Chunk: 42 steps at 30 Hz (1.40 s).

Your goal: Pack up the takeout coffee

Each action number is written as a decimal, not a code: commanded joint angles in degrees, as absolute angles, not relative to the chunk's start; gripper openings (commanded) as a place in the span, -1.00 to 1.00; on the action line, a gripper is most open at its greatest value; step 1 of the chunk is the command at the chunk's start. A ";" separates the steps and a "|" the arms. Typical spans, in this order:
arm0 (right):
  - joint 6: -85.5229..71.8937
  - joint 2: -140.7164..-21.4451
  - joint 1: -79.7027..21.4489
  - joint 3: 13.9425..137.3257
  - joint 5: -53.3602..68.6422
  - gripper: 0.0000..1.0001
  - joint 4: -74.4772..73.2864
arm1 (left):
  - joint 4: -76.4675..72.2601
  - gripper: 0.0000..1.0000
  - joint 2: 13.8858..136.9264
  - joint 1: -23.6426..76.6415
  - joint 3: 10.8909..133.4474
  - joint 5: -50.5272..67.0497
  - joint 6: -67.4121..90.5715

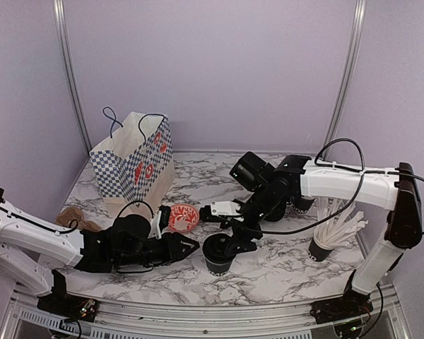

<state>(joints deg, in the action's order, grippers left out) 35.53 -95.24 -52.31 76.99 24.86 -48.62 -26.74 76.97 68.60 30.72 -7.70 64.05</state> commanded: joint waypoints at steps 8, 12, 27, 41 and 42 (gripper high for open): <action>37.70 -93.48 -56.07 76.30 19.94 0.80 -44.83 | -34.02 -0.27 80.70 67.38 32.98 -0.42 64.12; 37.71 -94.27 -56.07 76.06 20.06 0.72 -44.65 | -35.02 -0.31 82.88 67.13 34.10 2.20 64.39; 37.54 -95.09 -56.09 72.64 21.37 0.46 -43.50 | -36.88 -0.41 86.79 66.65 35.45 5.66 65.94; 36.60 -96.18 -56.16 68.84 25.12 0.33 -40.93 | -37.88 -0.51 92.17 65.44 38.07 9.82 67.75; 36.53 -96.26 -56.16 68.58 25.29 0.32 -40.76 | -37.88 -0.52 92.58 65.28 38.20 10.08 68.13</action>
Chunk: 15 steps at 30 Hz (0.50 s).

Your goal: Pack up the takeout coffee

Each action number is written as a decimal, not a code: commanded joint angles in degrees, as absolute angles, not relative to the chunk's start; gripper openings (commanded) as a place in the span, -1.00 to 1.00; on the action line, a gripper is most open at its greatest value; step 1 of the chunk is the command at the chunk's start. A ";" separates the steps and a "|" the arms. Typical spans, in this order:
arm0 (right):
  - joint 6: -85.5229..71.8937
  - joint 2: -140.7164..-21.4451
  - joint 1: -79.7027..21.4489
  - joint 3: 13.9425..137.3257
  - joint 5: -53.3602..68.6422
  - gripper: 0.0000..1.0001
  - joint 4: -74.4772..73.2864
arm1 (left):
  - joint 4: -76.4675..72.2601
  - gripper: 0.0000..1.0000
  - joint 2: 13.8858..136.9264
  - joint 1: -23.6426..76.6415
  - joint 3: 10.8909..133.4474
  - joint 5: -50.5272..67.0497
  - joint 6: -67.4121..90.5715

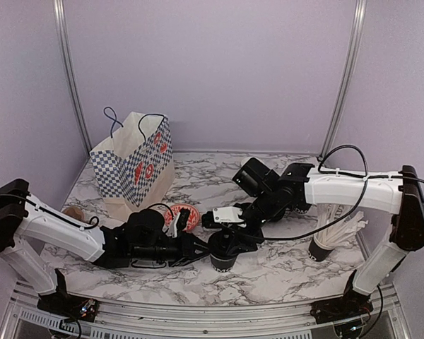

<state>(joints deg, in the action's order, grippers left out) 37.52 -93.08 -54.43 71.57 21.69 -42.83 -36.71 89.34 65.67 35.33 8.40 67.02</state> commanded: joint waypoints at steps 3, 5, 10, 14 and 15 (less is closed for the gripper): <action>36.55 -96.22 -56.16 67.30 25.11 0.31 -39.90 | -37.88 -0.53 93.41 64.92 38.39 10.19 69.38; 36.54 -96.25 -56.16 66.55 25.42 0.31 -39.32 | -37.88 -0.55 93.79 64.70 38.56 10.30 69.89; 36.46 -96.43 -56.15 65.68 26.49 0.30 -38.35 | -37.81 -0.61 94.20 64.60 39.14 10.09 70.00; 36.40 -96.80 -56.15 65.50 27.28 0.29 -37.96 | -37.87 -0.57 95.49 64.47 39.98 11.07 70.11; 36.47 -96.92 -56.16 65.41 27.47 0.29 -37.86 | -38.10 -0.55 96.05 64.36 40.23 11.69 70.11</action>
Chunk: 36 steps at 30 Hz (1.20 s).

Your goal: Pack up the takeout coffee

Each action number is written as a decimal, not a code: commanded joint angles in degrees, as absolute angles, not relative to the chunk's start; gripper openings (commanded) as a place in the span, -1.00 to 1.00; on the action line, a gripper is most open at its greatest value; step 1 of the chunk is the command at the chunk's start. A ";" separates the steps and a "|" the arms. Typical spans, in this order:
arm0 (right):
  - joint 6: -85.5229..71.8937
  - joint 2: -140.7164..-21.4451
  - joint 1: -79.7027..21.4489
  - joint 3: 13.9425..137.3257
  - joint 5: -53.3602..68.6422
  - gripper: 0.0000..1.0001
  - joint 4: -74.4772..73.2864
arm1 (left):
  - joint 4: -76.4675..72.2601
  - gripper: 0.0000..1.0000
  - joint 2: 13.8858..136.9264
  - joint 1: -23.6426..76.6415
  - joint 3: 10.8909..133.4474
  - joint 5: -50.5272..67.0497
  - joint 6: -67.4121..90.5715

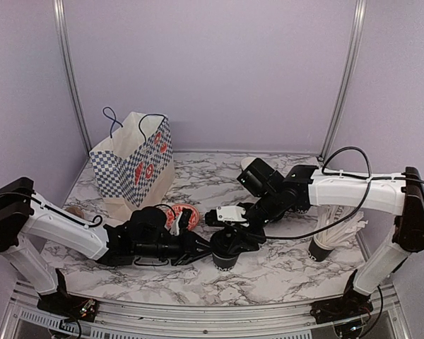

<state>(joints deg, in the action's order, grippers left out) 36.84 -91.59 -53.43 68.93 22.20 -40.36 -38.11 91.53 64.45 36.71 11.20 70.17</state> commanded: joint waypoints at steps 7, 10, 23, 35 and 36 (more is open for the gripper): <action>36.28 -97.97 -56.12 64.78 28.22 0.29 -37.26 | -43.66 -0.62 99.47 63.19 39.85 14.80 71.49; 36.22 -98.42 -56.16 64.95 28.69 0.28 -37.47 | -45.66 -0.70 99.29 62.49 38.45 14.79 71.55; 36.15 -100.61 -56.07 65.01 29.90 0.28 -37.78 | -59.55 -0.87 106.98 59.37 34.87 19.62 79.80; 36.04 -99.73 -56.07 65.00 29.82 0.27 -38.45 | -49.76 -0.64 106.13 60.00 31.35 16.89 87.46; 36.05 -99.53 -56.07 64.83 29.82 0.27 -38.35 | -47.34 -0.61 105.48 60.23 32.42 16.68 86.29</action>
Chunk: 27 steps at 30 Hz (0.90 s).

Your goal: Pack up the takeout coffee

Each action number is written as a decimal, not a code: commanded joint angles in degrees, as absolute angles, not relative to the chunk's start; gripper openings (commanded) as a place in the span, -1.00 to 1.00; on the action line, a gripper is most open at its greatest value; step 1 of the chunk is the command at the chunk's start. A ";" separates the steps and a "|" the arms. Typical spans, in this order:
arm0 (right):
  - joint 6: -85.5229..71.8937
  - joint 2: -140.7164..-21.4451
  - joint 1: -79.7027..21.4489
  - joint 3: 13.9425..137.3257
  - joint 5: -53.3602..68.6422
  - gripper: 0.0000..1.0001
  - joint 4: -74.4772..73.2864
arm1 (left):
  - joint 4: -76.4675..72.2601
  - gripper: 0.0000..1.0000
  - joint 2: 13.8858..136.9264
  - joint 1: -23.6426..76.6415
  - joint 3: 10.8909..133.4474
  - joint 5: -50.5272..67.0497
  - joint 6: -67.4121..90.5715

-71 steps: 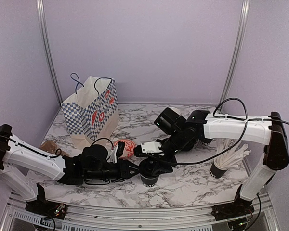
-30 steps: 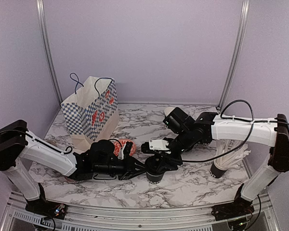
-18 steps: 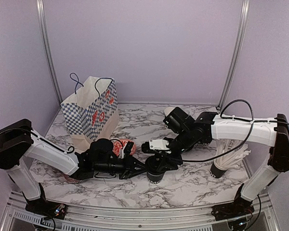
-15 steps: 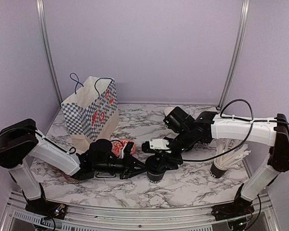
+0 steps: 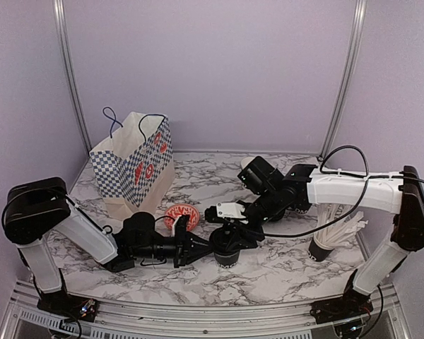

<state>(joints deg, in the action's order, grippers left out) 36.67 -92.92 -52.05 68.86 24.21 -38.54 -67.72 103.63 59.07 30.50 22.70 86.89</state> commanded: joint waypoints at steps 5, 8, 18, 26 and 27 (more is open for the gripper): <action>36.71 -98.47 -55.67 62.68 29.81 0.26 -37.67 | -39.38 -0.57 105.06 61.00 38.57 16.71 80.98; 37.33 -97.88 -55.12 61.33 30.12 0.26 -36.87 | -38.50 -0.58 107.97 60.49 39.09 17.02 82.83; 38.29 -96.51 -52.98 59.50 31.86 0.25 -36.43 | -38.39 -0.70 113.00 60.36 40.18 20.94 89.34; 37.04 -93.89 -51.49 61.80 31.96 0.20 -37.81 | -11.23 0.06 94.10 62.18 50.91 5.70 64.78; 37.01 -93.49 -51.36 62.27 31.87 0.20 -37.87 | -7.02 0.10 91.97 62.64 52.28 2.19 62.25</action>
